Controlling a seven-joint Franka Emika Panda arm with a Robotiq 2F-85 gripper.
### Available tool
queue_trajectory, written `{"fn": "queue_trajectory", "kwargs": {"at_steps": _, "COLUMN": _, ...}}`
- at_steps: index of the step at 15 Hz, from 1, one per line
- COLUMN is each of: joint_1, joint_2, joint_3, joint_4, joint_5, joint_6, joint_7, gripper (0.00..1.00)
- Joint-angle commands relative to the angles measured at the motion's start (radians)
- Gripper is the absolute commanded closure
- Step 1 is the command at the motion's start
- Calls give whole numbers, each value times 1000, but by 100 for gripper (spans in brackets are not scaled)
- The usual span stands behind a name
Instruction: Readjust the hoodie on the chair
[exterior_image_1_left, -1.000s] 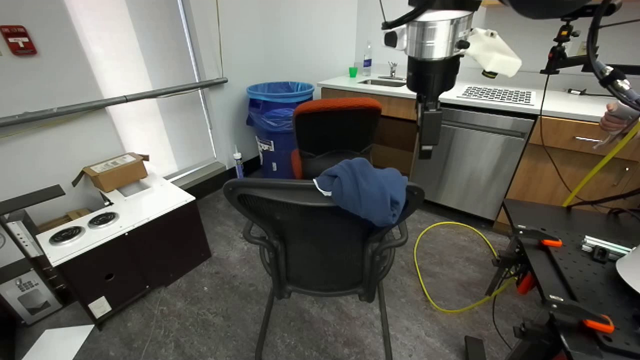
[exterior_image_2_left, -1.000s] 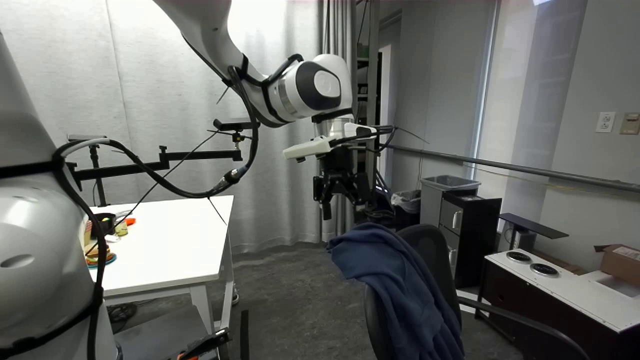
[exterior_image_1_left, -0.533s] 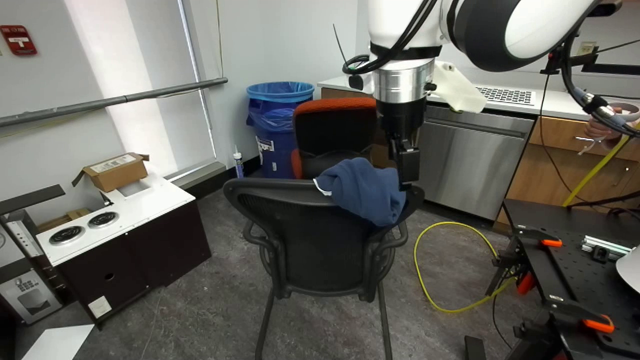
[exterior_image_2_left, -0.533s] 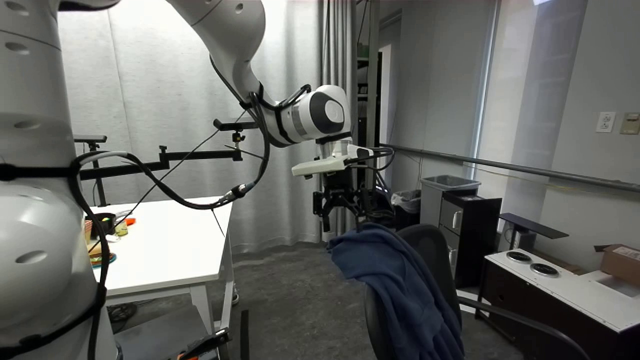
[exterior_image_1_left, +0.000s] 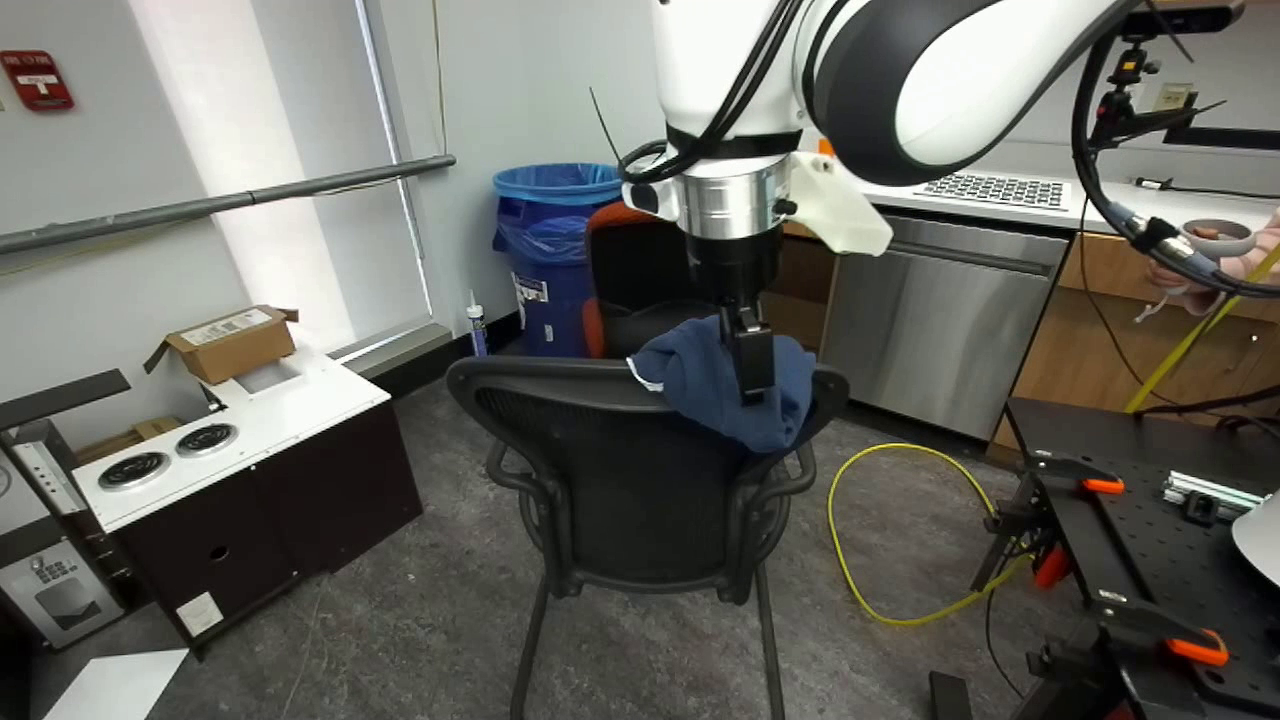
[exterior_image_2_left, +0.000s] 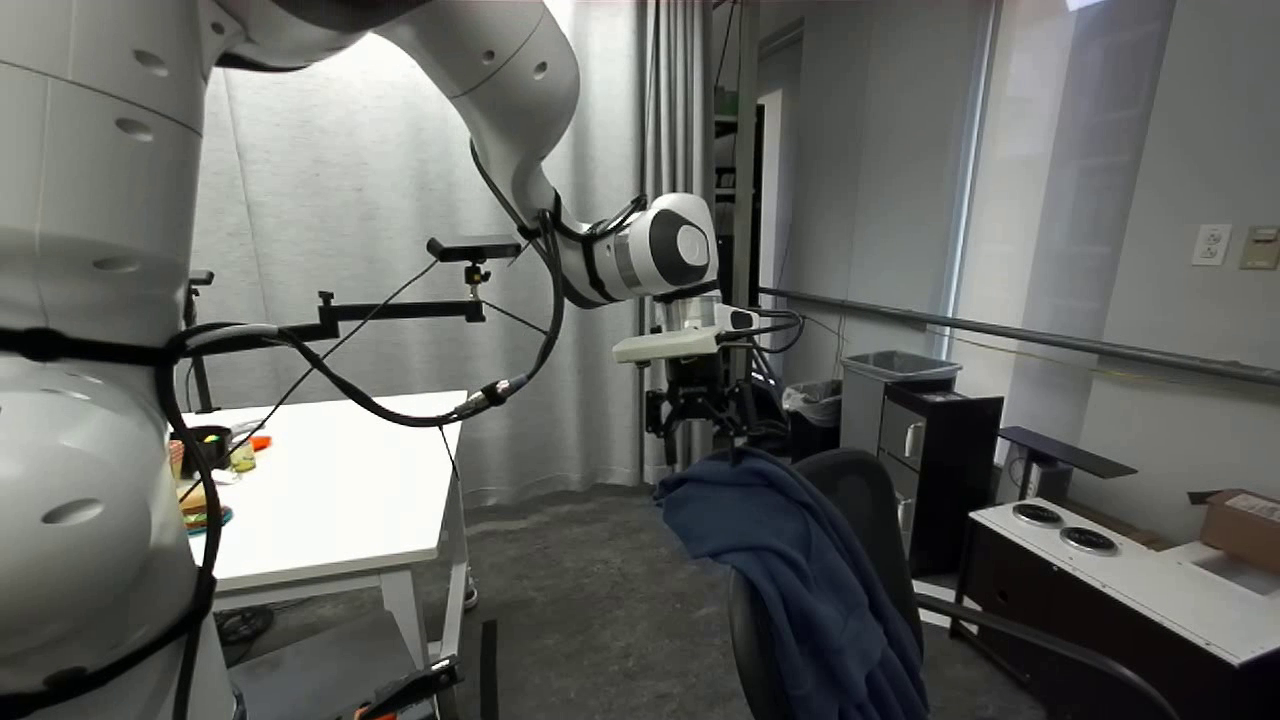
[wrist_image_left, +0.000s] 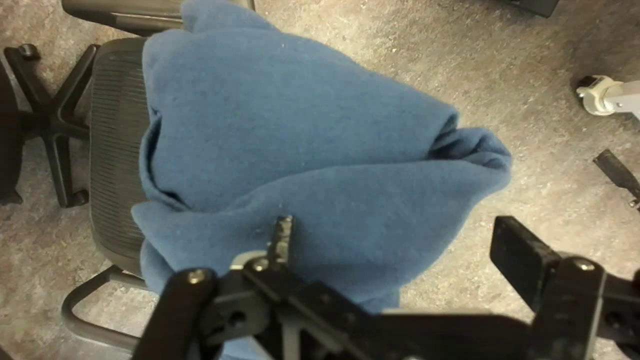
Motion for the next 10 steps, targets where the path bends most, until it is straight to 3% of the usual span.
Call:
{"fn": "queue_trajectory", "kwargs": {"at_steps": 1, "joint_1": 19, "joint_2": 75, "joint_3": -15, "joint_4": 81, "joint_5": -8, "joint_6": 18, "joint_7": -12, "gripper": 7}}
{"fn": "queue_trajectory", "kwargs": {"at_steps": 2, "joint_1": 20, "joint_2": 86, "joint_3": -16, "joint_4": 90, "joint_5": -5, "joint_6": 16, "joint_7": -10, "gripper": 26}}
{"fn": "queue_trajectory", "kwargs": {"at_steps": 10, "joint_1": 14, "joint_2": 98, "joint_3": -34, "joint_4": 98, "joint_5": 6, "joint_6": 10, "joint_7": -8, "gripper": 89}}
